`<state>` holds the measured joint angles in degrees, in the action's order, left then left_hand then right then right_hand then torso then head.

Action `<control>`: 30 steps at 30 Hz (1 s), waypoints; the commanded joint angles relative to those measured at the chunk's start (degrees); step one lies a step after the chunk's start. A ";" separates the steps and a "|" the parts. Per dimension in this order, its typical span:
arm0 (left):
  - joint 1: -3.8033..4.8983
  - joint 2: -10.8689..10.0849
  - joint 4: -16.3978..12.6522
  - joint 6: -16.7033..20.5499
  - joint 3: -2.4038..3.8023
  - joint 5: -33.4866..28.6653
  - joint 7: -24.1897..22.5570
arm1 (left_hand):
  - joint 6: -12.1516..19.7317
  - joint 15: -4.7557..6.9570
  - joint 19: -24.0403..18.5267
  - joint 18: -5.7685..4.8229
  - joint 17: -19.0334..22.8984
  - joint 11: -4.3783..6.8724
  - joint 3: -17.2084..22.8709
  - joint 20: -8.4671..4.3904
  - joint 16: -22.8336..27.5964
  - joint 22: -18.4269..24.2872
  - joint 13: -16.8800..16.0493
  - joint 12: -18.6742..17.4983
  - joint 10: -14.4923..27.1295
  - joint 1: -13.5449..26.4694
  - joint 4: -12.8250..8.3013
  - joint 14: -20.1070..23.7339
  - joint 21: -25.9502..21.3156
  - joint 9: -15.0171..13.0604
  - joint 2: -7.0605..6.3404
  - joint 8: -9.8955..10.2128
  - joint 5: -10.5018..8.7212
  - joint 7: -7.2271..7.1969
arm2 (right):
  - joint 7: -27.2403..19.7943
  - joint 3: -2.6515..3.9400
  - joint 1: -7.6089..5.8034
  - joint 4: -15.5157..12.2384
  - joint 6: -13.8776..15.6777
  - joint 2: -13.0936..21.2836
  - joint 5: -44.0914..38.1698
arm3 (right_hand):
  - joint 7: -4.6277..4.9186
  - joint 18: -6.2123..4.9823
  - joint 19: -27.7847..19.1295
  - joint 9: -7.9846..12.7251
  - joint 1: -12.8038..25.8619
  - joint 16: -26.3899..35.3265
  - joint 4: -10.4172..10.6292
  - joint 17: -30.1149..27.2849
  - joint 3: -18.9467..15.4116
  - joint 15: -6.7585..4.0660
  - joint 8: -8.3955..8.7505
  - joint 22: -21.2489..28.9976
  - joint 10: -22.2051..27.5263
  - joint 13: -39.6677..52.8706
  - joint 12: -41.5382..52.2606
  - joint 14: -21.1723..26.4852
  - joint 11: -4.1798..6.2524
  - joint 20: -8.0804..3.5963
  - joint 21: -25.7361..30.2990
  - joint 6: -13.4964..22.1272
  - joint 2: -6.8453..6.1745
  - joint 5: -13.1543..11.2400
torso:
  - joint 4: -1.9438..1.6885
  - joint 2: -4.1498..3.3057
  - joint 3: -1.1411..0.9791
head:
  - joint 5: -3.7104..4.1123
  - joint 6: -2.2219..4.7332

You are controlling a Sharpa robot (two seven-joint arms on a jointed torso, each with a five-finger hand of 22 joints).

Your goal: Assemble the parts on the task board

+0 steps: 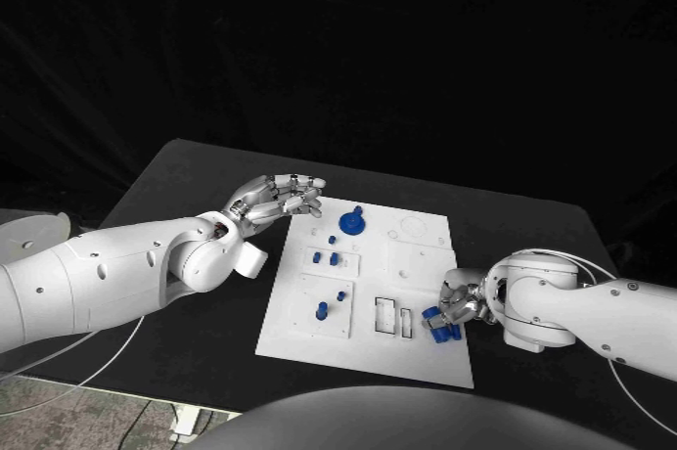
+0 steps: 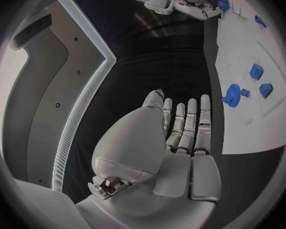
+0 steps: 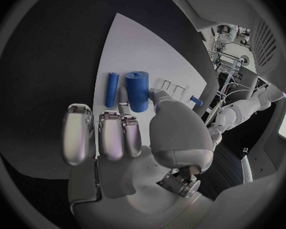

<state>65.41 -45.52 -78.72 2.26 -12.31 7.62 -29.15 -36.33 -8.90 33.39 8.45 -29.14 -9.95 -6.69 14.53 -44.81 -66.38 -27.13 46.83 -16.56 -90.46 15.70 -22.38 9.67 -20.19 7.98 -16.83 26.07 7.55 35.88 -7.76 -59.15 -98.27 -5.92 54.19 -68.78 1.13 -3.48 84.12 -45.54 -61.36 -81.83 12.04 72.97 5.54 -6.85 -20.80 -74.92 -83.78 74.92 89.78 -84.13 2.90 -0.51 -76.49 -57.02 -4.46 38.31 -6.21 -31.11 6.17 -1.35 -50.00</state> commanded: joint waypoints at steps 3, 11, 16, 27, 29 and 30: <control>-0.10 0.03 -0.03 -1.15 0.05 -0.22 -0.37 | 0.20 0.00 0.08 0.88 0.07 -0.23 0.15 0.33 0.18 -0.09 0.05 0.12 0.20 -0.47 -0.16 0.29 -0.37 0.06 0.18 -0.39 0.06 0.11 | -0.47 -0.06 0.11 -0.76 3.75 0.53 6.35 | -0.45 0.61 1.85 -0.83 -1.81 -0.25 -6.13 0.07 7.60 -0.47 -0.33 -11.30 -6.22 15.08 0.22 -3.32 0.35 -0.35 -0.80 -0.59 1.12 4.58 | 0.03 0.00 0.02 | -0.04 0.00; -0.15 0.11 -0.01 -1.16 0.05 -0.22 -0.35 | 0.20 0.00 0.08 0.88 0.07 -0.23 0.15 0.33 0.18 -0.09 0.05 0.12 0.20 -0.47 -0.16 0.29 -0.37 0.06 0.18 -0.39 0.06 0.11 | -0.34 0.22 -1.68 -2.55 6.60 2.09 13.43 | -0.26 1.05 2.47 -0.86 -0.81 -0.78 -6.55 0.87 9.41 -0.44 0.23 -11.88 -6.22 15.08 0.22 -3.47 0.24 -0.35 -2.82 -0.68 0.88 5.87 | -0.01 0.01 0.04 | -0.10 0.00; -0.16 0.19 0.04 -1.15 0.06 -0.22 -0.31 | 0.20 0.00 0.08 0.88 0.07 -0.23 0.15 0.33 0.18 -0.09 0.05 0.12 0.20 -0.47 -0.16 0.29 -0.37 0.06 0.18 -0.39 0.06 0.11 | -0.15 0.25 -2.46 -2.92 7.08 2.19 16.78 | -0.20 1.12 2.55 -0.79 -0.08 -0.94 -6.54 1.05 10.05 -0.37 0.58 -11.96 -6.22 15.08 0.22 -3.50 0.15 -0.30 -3.15 -0.83 0.95 4.89 | -0.05 0.05 0.05 | -0.05 0.00; -0.17 0.35 0.13 -1.25 0.06 -0.22 -0.20 | 0.20 0.00 0.08 0.88 0.07 -0.23 0.15 0.33 0.18 -0.09 0.05 0.12 0.20 -0.47 -0.16 0.29 -0.37 0.06 0.18 -0.39 0.06 0.11 | -0.05 0.26 -2.58 -1.83 7.10 0.39 19.11 | 0.01 1.12 2.47 -0.82 1.31 -1.06 -6.84 0.96 11.18 -0.18 1.35 -11.96 -6.22 15.08 0.22 -3.45 -0.02 -0.12 -3.25 -0.73 1.11 0.95 | -0.04 0.08 0.07 | 0.02 0.00; -0.18 0.41 0.15 -1.26 0.06 -0.22 -0.20 | 0.20 0.00 0.08 0.88 0.07 -0.23 0.15 0.33 0.18 -0.09 0.05 0.12 0.20 -0.47 -0.16 0.29 -0.37 0.06 0.18 -0.39 0.06 0.11 | 0.04 0.25 -2.41 -1.48 6.94 -0.20 19.17 | 0.06 1.11 2.45 -0.84 1.60 -1.03 -6.86 0.84 11.28 -0.13 1.52 -11.94 -6.22 15.08 0.22 -3.42 -0.07 -0.07 -3.24 -0.64 1.16 0.02 | -0.02 0.09 0.08 | 0.00 0.00; -0.18 0.43 0.16 -1.28 0.06 -0.22 -0.19 | 0.20 0.00 0.08 0.88 0.07 -0.23 0.15 0.33 0.18 -0.09 0.05 0.12 0.20 -0.47 -0.16 0.29 -0.37 0.06 0.18 -0.39 0.06 0.11 | 0.09 0.25 -2.33 -1.34 6.84 -0.44 19.19 | 0.11 1.10 2.42 -0.83 1.81 -1.02 -6.83 0.77 11.30 -0.10 1.62 -11.93 -6.22 15.08 0.22 -3.40 -0.11 -0.05 -3.19 -0.58 1.19 -0.66 | -0.01 0.06 0.05 | -0.03 0.00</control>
<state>65.29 -45.26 -78.55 2.15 -12.30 7.61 -29.01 -36.32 -8.90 33.39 8.45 -29.14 -9.95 -6.69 14.53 -44.81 -66.42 -27.14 46.83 -16.56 -90.46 15.70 -22.38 9.67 -20.20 7.98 -16.83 26.07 7.55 35.85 -7.51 -61.63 -99.79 0.88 53.97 -50.89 1.34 -3.49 84.12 -45.77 -59.96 -82.60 14.16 73.78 7.66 -6.97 -19.48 -74.91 -84.05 74.91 89.78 -83.99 2.86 -0.51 -79.53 -57.22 -3.08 37.76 -6.24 -31.05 6.22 -1.37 -50.00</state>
